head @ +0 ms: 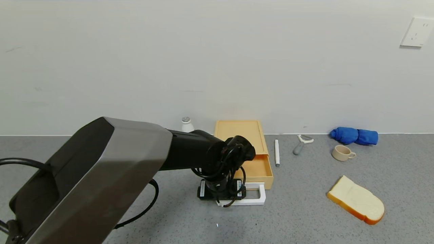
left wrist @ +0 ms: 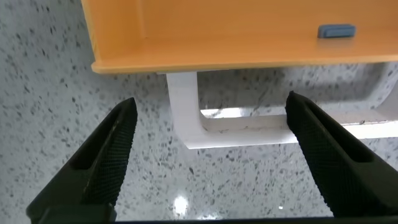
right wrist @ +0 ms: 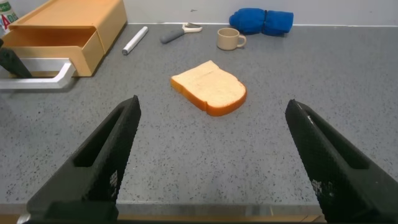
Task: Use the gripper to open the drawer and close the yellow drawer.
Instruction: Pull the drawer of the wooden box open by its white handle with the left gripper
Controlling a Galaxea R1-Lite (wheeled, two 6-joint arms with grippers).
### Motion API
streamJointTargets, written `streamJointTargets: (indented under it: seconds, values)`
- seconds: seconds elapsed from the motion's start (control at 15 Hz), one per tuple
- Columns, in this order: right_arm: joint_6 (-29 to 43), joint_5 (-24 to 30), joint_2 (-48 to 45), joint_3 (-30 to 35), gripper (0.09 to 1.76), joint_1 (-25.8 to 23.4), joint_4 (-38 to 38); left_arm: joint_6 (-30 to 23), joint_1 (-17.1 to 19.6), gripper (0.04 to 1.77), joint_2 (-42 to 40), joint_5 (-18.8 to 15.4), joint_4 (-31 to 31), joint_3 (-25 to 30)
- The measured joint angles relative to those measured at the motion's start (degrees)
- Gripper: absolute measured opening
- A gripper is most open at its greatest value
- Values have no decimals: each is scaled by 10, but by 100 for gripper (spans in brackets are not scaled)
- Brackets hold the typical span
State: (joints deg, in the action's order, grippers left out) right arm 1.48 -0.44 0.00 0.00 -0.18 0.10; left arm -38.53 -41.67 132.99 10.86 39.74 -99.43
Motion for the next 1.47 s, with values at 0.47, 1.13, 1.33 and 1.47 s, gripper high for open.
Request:
streamJointTargets:
  seconds: [0.47, 1.13, 1.33, 1.47]
  values:
    - [0, 0, 0, 0, 171, 0, 0, -39, -22, 172, -28, 1, -1, 55]
    - [0, 0, 0, 0, 171, 0, 0, -75, -50, 172, -55, -4, 2, 102]
    - [0, 0, 0, 0, 171, 0, 0, -79, -53, 172, -63, -3, 2, 104]
    - [0, 0, 0, 0, 171, 0, 0, -79, -54, 172, -71, 0, 2, 104]
